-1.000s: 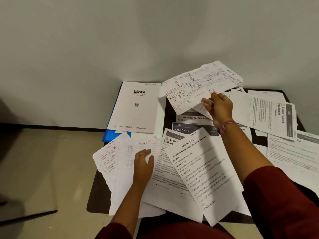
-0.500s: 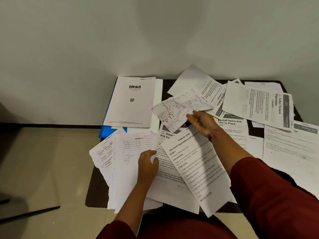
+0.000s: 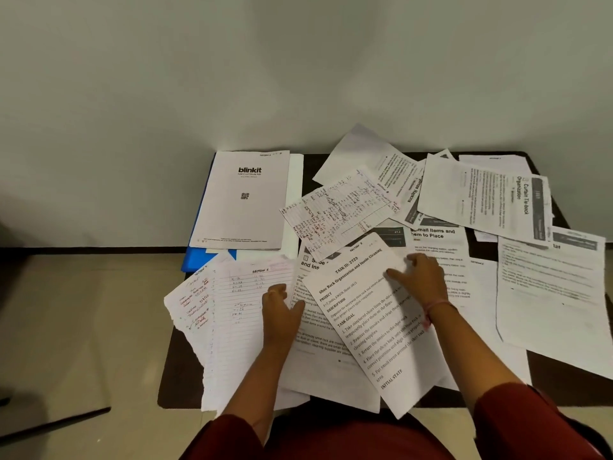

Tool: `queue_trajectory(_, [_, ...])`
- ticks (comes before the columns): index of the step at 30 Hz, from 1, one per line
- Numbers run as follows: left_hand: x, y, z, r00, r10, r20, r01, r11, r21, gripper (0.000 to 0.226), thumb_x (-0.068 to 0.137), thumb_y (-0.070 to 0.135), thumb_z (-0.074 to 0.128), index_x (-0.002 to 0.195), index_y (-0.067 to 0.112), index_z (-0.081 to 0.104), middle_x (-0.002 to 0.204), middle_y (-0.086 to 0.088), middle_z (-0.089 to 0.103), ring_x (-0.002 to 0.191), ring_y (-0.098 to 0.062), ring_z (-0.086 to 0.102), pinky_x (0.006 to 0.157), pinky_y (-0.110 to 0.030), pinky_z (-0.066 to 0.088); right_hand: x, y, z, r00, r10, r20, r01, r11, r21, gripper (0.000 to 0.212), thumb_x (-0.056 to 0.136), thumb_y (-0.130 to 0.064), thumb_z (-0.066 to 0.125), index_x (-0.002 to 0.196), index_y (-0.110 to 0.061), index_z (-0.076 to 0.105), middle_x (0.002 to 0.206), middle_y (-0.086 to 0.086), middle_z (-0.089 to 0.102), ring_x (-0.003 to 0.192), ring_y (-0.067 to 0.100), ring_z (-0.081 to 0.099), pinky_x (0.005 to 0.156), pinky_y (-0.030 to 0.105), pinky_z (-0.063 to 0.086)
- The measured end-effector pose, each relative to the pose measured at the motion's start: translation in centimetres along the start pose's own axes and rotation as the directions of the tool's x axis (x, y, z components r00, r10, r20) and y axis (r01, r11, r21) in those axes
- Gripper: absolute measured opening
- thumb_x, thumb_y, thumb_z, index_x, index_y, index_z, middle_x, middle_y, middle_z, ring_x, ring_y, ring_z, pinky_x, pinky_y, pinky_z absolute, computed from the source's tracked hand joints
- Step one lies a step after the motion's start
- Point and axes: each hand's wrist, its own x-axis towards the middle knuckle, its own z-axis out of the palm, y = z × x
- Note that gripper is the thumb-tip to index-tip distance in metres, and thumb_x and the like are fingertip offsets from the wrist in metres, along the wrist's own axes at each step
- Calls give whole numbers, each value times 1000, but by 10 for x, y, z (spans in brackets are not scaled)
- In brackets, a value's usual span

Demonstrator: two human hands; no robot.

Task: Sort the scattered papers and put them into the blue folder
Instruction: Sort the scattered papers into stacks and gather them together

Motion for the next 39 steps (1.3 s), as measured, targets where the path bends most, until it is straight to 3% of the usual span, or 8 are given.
queue_trajectory(6, [2,-1,-6,985,-92,146,81,994,78,12,95,23,53,96,11,55,91,-1,63,70,-6,57,51,-13,38,-15,11,1,1000,30,2,-29,984,-176,79,64,-52,80,129,-16,52,126,9,53,122,33,44,97,48,39])
queue_trajectory(9, [0,-8,-5,977,-105,184,94,993,68,18,97,21,46,94,9,59,94,-6,67,77,-13,61,56,-18,43,-11,12,0,996,87,-4,-87,994,-63,48,74,-38,76,114,-17,59,106,2,59,108,27,52,95,42,35])
queue_trajectory(12, [-3,-12,-3,974,-136,184,136,991,12,21,97,18,45,98,6,62,96,-8,68,85,-19,63,65,-24,49,-8,18,-9,999,29,35,-33,994,106,14,82,-20,68,85,-7,62,76,5,58,81,26,54,71,31,40])
queue_trajectory(16, [-7,-18,0,967,-174,187,188,980,-60,23,97,19,47,99,4,64,97,-13,69,91,-27,65,78,-37,53,-11,36,-39,999,44,15,-45,988,146,13,86,-13,63,83,-1,67,80,15,63,73,25,54,60,28,36])
queue_trajectory(20, [-10,-21,2,964,-182,197,202,976,-87,23,98,19,47,102,6,65,98,-10,70,92,-25,66,82,-38,54,-12,70,-64,990,143,11,-143,981,128,20,85,-10,65,100,0,70,96,20,68,90,33,62,80,35,46])
queue_trajectory(31, [-13,-18,5,952,-223,207,260,951,-168,19,99,18,46,107,12,61,102,-5,67,94,-22,64,66,-26,49,-29,90,-69,965,261,-1,-258,954,154,21,87,-8,62,103,4,66,100,25,67,93,40,62,82,41,48])
queue_trajectory(35, [-10,-21,3,939,-241,245,295,930,-218,18,99,18,47,106,17,63,109,-6,68,99,-24,65,91,-42,52,-31,91,-69,962,272,-14,-264,943,202,20,87,-5,60,104,3,66,102,23,66,89,34,60,75,33,43])
queue_trajectory(39, [-10,-23,2,932,-243,268,309,920,-240,22,99,19,47,114,14,63,111,-6,68,102,-24,64,96,-45,50,-34,92,-73,949,313,21,-305,905,296,6,80,-3,63,84,-5,67,89,19,64,82,32,58,70,32,42])
